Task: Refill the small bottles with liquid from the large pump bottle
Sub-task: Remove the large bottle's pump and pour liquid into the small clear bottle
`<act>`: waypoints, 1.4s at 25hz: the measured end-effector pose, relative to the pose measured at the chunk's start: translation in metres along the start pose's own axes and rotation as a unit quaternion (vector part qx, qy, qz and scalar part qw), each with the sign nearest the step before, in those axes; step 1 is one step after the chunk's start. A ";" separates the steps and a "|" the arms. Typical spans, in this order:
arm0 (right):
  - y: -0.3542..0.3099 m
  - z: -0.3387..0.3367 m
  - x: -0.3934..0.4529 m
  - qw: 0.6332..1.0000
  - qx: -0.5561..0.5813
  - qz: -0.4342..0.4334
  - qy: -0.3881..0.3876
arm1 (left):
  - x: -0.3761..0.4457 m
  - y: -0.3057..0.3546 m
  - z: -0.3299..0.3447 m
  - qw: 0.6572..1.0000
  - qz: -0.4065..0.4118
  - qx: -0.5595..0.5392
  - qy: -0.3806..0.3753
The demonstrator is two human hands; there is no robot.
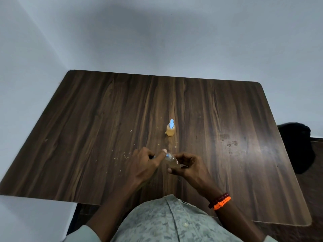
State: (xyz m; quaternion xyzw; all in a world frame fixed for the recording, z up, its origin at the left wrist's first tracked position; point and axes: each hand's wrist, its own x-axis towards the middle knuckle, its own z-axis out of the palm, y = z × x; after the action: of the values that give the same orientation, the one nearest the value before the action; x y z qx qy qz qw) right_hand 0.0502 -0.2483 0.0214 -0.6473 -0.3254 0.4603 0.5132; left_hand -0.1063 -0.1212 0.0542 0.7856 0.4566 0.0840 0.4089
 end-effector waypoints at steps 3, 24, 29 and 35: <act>-0.001 -0.001 0.001 1.000 0.022 0.002 0.002 | 0.000 -0.002 0.001 0.999 -0.003 -0.034 0.002; -0.003 -0.001 0.000 1.000 -0.003 -0.004 -0.001 | -0.005 -0.005 0.006 0.995 0.001 -0.103 -0.002; -0.004 0.000 0.001 0.999 -0.045 -0.007 0.002 | -0.004 -0.006 0.005 0.998 0.006 -0.066 0.004; -0.004 -0.002 -0.002 1.000 -0.027 0.004 0.001 | 0.000 -0.010 0.006 0.997 -0.001 -0.067 -0.036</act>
State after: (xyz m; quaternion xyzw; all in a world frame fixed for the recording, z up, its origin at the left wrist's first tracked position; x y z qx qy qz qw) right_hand 0.0511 -0.2498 0.0257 -0.6627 -0.3350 0.4523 0.4939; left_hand -0.1098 -0.1218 0.0433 0.7585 0.4354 0.0859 0.4772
